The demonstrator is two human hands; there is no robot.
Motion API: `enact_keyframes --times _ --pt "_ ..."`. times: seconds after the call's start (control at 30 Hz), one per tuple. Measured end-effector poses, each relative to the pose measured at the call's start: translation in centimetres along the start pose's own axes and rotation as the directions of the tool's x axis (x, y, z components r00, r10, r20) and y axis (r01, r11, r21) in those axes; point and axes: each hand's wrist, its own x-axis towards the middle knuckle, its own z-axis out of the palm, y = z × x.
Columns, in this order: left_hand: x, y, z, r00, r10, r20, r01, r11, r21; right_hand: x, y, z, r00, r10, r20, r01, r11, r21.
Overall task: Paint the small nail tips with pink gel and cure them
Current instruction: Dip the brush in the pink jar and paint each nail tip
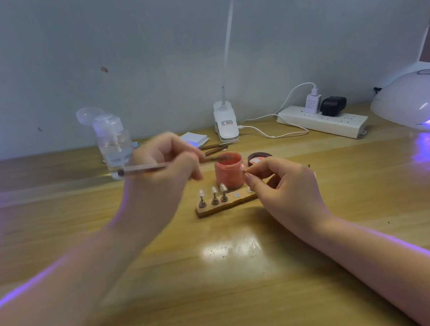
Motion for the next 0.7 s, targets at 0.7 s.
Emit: enact_keyframes --times 0.7 --pt "8.3 -0.8 4.1 0.868 -0.411 0.279 0.202 0.805 0.557 -0.2 0.3 0.3 0.999 -0.045 -0.025 0.044 0.999 -0.029"
